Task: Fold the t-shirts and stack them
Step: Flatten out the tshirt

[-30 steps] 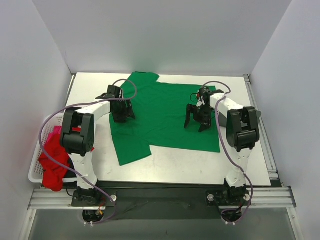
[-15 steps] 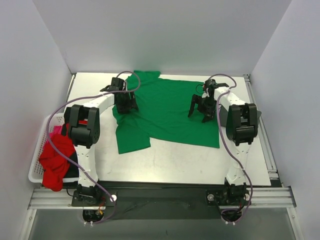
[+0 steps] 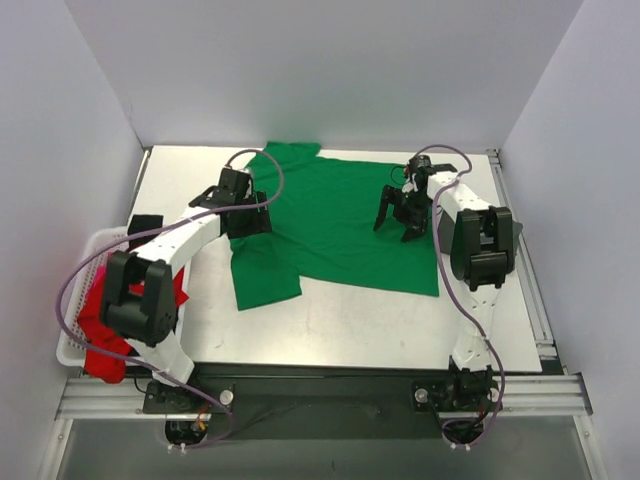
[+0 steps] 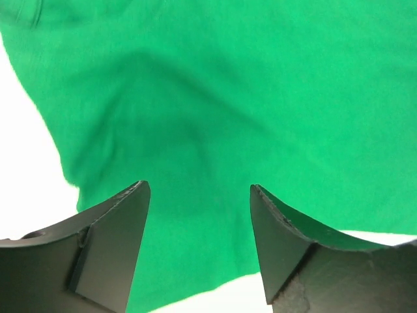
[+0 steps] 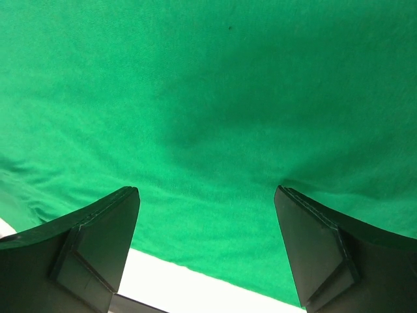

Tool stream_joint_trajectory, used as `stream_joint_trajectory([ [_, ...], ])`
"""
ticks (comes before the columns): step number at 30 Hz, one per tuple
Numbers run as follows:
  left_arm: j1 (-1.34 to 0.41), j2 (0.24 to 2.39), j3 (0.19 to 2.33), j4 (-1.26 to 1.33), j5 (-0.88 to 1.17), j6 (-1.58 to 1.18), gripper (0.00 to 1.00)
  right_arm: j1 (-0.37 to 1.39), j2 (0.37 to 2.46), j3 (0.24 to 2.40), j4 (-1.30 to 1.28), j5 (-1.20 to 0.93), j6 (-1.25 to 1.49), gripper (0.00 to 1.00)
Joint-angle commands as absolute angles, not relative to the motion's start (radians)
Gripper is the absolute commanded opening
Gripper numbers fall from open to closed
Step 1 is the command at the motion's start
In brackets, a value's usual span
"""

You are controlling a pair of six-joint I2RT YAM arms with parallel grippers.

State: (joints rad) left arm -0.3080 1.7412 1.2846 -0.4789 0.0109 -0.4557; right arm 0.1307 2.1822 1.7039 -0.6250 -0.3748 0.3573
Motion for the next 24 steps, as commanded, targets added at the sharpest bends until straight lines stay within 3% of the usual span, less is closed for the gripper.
stream_joint_trajectory([
  [1, -0.34, 1.588, 1.136, -0.511, -0.113, -0.489, 0.71, 0.129, 2.088, 1.723, -0.672, -0.391, 0.365, 0.88],
  [7, -0.356, 1.402, 0.884, -0.572, -0.175, -0.563, 0.5, 0.13, 2.03, 1.692, -0.67, -0.394, 0.374, 0.88],
  [16, -0.365, 1.338, 0.758, -0.581, -0.152, -0.601, 0.4, 0.133, 1.951, 1.617, -0.667, -0.39, 0.382, 0.88],
  [24, -0.365, 1.367, 0.704, -0.522, -0.097, -0.617, 0.4, 0.133, 1.894, 1.534, -0.658, -0.371, 0.382, 0.87],
])
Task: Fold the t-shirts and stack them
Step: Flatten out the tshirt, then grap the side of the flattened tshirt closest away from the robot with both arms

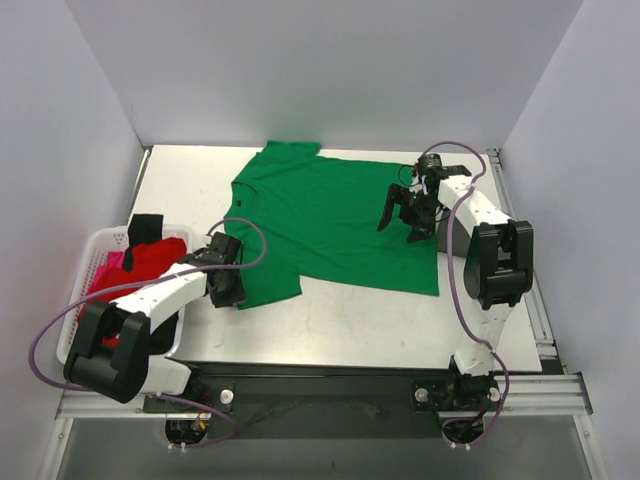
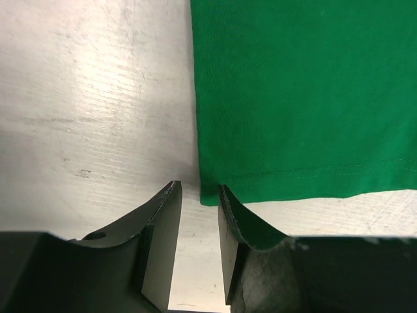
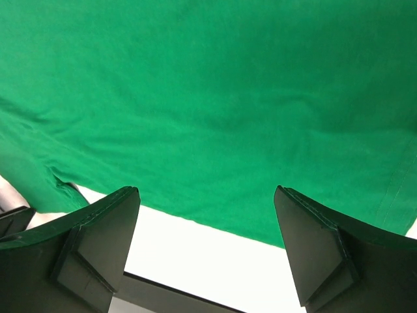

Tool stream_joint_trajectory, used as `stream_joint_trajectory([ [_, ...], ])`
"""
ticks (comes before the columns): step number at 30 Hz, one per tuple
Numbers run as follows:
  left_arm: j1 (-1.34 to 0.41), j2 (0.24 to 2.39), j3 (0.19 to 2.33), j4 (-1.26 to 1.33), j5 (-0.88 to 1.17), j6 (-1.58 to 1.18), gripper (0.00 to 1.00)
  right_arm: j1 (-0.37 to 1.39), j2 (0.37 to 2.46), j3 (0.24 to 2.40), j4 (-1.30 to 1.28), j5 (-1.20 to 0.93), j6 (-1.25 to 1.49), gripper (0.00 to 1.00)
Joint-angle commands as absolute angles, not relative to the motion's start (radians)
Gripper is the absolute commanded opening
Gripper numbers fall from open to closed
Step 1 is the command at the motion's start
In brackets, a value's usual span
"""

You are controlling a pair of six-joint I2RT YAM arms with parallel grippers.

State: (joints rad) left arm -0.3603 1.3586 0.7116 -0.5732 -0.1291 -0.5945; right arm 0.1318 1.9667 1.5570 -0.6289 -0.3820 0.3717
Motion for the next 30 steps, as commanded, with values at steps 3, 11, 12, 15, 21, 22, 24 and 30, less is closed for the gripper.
stream_joint_trajectory([
  [3, -0.365, 1.399, 0.704, -0.514, -0.084, -0.621, 0.41, 0.133, 1.881, 1.523, -0.655, -0.367, 0.382, 0.87],
  [11, -0.365, 1.44, 0.684, -0.489, -0.057, -0.623, 0.28, 0.133, 1.844, 1.488, -0.653, -0.345, 0.387, 0.87],
  [12, -0.365, 1.44, 0.681, -0.492, -0.055, -0.624, 0.25, 0.132, 1.838, 1.479, -0.653, -0.341, 0.385, 0.87],
  [15, -0.365, 1.428, 0.67, -0.506, -0.054, -0.627, 0.05, 0.126, 1.799, 1.431, -0.65, -0.319, 0.382, 0.87],
  [21, -0.364, 1.367, 0.65, -0.535, -0.051, -0.644, 0.0, 0.046, 1.695, 1.22, -0.621, -0.305, 0.41, 0.84],
  [22, -0.364, 1.359, 0.65, -0.541, -0.049, -0.647, 0.0, 0.032, 1.663, 1.191, -0.615, -0.302, 0.41, 0.84],
  [24, -0.364, 1.336, 0.644, -0.546, -0.045, -0.655, 0.0, 0.011, 1.637, 1.119, -0.606, -0.29, 0.397, 0.82],
  [30, -0.362, 1.29, 0.638, -0.577, -0.043, -0.664, 0.0, -0.052, 1.597, 1.023, -0.589, -0.255, 0.374, 0.73],
])
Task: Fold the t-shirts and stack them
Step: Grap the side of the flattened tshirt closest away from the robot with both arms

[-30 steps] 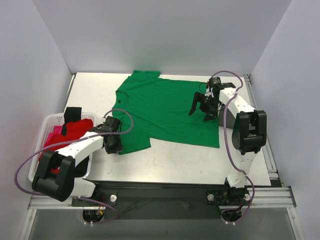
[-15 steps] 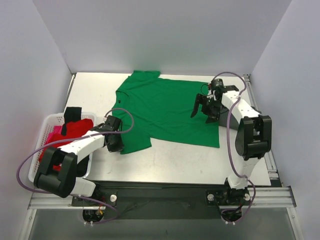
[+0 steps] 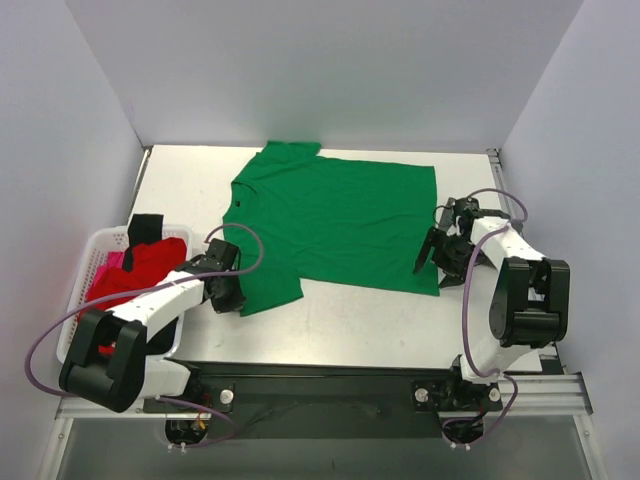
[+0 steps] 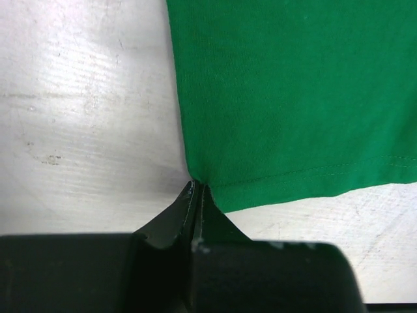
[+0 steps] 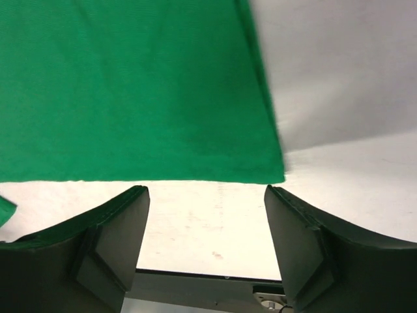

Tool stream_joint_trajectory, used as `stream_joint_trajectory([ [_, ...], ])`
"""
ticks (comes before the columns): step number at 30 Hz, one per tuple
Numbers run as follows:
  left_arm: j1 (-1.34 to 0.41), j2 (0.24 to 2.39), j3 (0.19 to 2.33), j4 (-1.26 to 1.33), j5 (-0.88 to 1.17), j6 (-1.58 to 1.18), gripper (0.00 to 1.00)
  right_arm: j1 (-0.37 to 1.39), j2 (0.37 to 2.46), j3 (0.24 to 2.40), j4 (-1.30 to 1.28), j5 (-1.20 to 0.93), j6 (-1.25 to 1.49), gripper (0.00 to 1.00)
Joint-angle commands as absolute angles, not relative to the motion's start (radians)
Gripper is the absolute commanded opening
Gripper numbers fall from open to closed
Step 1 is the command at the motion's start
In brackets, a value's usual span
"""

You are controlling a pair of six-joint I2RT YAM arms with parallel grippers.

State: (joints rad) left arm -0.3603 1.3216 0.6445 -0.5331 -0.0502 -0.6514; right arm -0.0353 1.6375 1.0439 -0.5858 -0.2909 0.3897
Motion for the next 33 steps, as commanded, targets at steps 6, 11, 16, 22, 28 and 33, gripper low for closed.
stream_joint_trajectory([
  [6, -0.362, 1.249, 0.634, -0.606, -0.046, -0.67, 0.0, -0.104, 1.608, 0.988, -0.575, -0.222, 0.364, 0.57],
  [11, -0.36, 1.218, 0.627, -0.624, -0.049, -0.676, 0.0, -0.11, 1.615, 0.963, -0.575, -0.201, 0.36, 0.49],
  [16, -0.36, 1.195, 0.618, -0.63, -0.049, -0.684, 0.0, -0.113, 1.605, 0.925, -0.572, -0.153, 0.371, 0.44],
  [22, -0.36, 1.187, 0.62, -0.641, -0.048, -0.68, 0.0, -0.114, 1.627, 0.91, -0.571, -0.146, 0.376, 0.38],
  [28, -0.36, 1.186, 0.621, -0.641, -0.045, -0.68, 0.0, -0.114, 1.663, 0.89, -0.534, -0.143, 0.377, 0.33],
  [33, -0.36, 1.18, 0.621, -0.638, -0.041, -0.678, 0.0, -0.113, 1.698, 0.91, -0.514, -0.162, 0.367, 0.27],
])
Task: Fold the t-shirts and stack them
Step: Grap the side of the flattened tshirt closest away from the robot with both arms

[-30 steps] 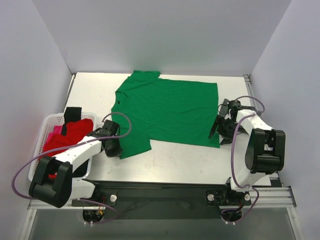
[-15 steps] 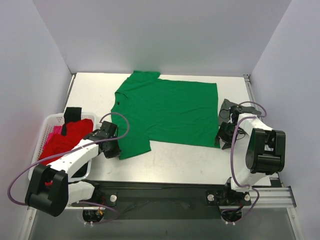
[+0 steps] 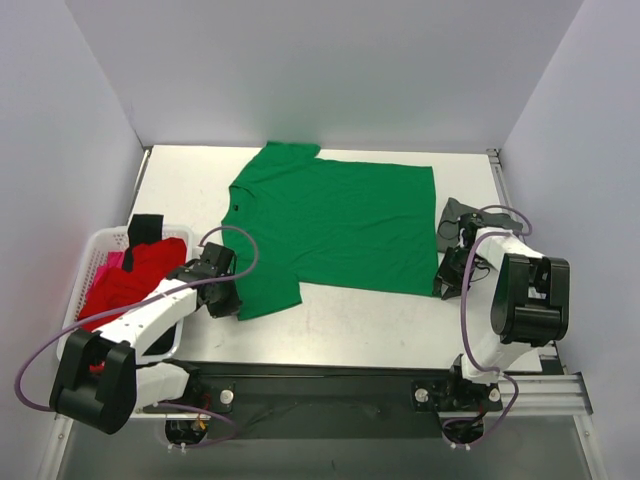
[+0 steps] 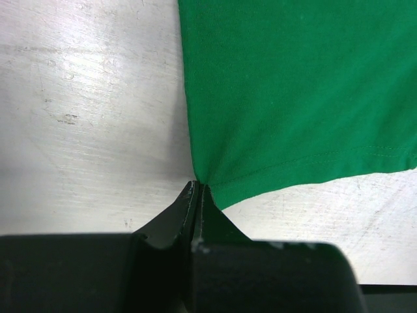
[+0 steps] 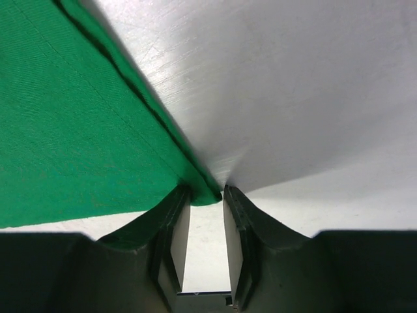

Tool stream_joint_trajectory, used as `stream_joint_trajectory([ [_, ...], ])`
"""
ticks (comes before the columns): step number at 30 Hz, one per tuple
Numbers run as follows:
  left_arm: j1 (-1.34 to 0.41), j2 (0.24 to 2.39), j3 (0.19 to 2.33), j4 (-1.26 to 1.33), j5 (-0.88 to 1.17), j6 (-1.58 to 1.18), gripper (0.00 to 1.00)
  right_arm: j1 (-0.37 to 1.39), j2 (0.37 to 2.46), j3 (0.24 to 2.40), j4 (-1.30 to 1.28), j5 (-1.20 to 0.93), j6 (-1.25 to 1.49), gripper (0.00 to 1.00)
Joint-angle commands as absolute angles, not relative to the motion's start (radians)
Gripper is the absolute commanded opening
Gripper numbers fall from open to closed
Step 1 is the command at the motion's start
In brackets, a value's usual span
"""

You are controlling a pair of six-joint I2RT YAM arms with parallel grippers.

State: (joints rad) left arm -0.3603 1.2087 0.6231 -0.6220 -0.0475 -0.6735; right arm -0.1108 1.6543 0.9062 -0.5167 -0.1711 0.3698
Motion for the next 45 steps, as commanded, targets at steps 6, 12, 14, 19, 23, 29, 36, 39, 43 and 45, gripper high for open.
stream_joint_trajectory([
  [6, -0.36, 1.158, 0.626, -0.666, -0.031, -0.666, 0.0, -0.112, 1.721, 0.931, -0.529, -0.219, 0.359, 0.05],
  [12, -0.36, 1.112, 0.643, -0.728, -0.021, -0.704, 0.0, -0.106, 1.704, 0.952, -0.624, -0.264, 0.373, 0.0],
  [14, -0.36, 1.094, 0.658, -0.759, -0.032, -0.721, 0.0, -0.092, 1.704, 0.963, -0.676, -0.273, 0.377, 0.0],
  [19, -0.36, 1.057, 0.683, -0.853, -0.029, -0.756, 0.0, -0.048, 1.687, 0.98, -0.776, -0.261, 0.391, 0.0],
  [23, -0.36, 1.029, 0.701, -0.945, -0.035, -0.781, 0.0, -0.008, 1.666, 0.979, -0.834, -0.242, 0.406, 0.0],
  [29, -0.362, 0.967, 0.703, -1.072, -0.031, -0.825, 0.0, 0.051, 1.626, 0.948, -0.925, -0.216, 0.416, 0.0],
  [36, -0.367, 0.897, 0.713, -1.183, -0.046, -0.845, 0.0, 0.071, 1.557, 0.89, -1.026, -0.201, 0.419, 0.0],
  [39, -0.373, 0.925, 0.752, -1.183, -0.06, -0.836, 0.0, 0.071, 1.533, 0.89, -1.074, -0.195, 0.413, 0.0],
  [43, -0.374, 1.009, 0.862, -1.118, -0.077, -0.795, 0.0, 0.058, 1.52, 0.928, -1.101, -0.186, 0.396, 0.0],
  [45, -0.374, 1.086, 0.908, -1.077, -0.09, -0.756, 0.0, 0.048, 1.522, 0.962, -1.103, -0.187, 0.396, 0.0],
])
